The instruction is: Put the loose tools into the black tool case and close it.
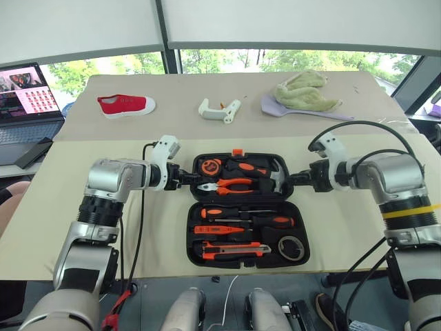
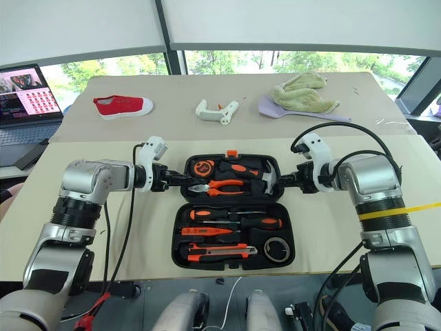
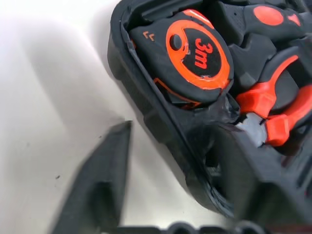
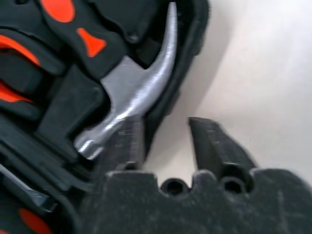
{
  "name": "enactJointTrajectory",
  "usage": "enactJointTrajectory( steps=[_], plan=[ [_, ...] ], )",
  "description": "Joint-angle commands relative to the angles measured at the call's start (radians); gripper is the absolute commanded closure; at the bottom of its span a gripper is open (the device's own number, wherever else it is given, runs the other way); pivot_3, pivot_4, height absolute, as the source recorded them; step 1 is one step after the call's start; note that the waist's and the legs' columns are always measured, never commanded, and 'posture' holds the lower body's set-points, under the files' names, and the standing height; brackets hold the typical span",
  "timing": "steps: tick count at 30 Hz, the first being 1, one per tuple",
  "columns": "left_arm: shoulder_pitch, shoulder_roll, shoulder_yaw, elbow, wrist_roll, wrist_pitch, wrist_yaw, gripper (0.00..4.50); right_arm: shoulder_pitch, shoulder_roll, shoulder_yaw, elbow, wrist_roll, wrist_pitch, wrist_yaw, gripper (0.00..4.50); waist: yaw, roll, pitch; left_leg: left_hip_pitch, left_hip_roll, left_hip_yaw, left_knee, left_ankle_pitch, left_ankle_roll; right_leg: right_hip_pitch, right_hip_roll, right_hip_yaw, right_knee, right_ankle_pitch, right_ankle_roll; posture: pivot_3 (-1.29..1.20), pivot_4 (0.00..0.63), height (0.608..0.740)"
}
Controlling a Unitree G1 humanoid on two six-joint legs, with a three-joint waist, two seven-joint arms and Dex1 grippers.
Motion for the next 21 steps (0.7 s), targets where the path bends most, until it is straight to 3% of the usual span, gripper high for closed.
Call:
enactJointTrajectory(
  steps=[1,4,12,17,21],
  plan=[
    [-0.004,-0.018,0.039,0.04,-0.014,-0.023,0.0,3.52,-0.006,-0.005,-0.029,0.023,-0.014,0.03,-0.037,4.45,0.002,0.0,0.0,0.0,0.0,0.0,0.001,0.0,0.0,0.001,0.0,0.0,0.0,0.0,0.0,0.0,0.15,0.74],
    [-0.009,-0.042,0.083,0.066,-0.041,-0.015,0.0,4.41,-0.001,0.015,-0.052,0.032,0.0,0.039,-0.04,4.5,0.009,-0.001,-0.001,0.001,-0.001,0.0,0.003,-0.001,0.001,0.002,-0.001,0.0,0.0,0.001,0.001,0.0,0.15,0.74],
    [0.064,-0.05,0.178,0.0,-0.091,-0.166,-0.056,4.41,0.098,0.037,-0.198,-0.086,0.089,-0.072,0.007,4.5,0.001,-0.002,-0.002,0.0,0.0,0.0,0.003,0.0,0.002,-0.001,0.0,0.001,0.001,0.002,0.001,0.0,0.15,0.74],
    [0.186,-0.055,0.224,-0.124,-0.107,-0.435,-0.164,4.41,0.22,0.044,-0.276,-0.279,0.111,-0.331,0.039,4.5,-0.003,-0.002,-0.002,-0.003,0.0,0.0,0.001,0.0,0.001,-0.003,-0.001,0.001,0.0,0.002,0.001,0.0,0.15,0.74],
    [0.347,-0.061,0.263,-0.274,-0.113,-0.688,-0.263,4.41,0.442,0.014,-0.308,-0.464,-0.006,-0.725,0.053,4.5,-0.003,-0.002,-0.002,-0.005,0.001,0.0,0.001,0.0,0.001,-0.005,-0.001,0.001,-0.001,0.002,0.001,0.0,0.15,0.74]
  ],
)
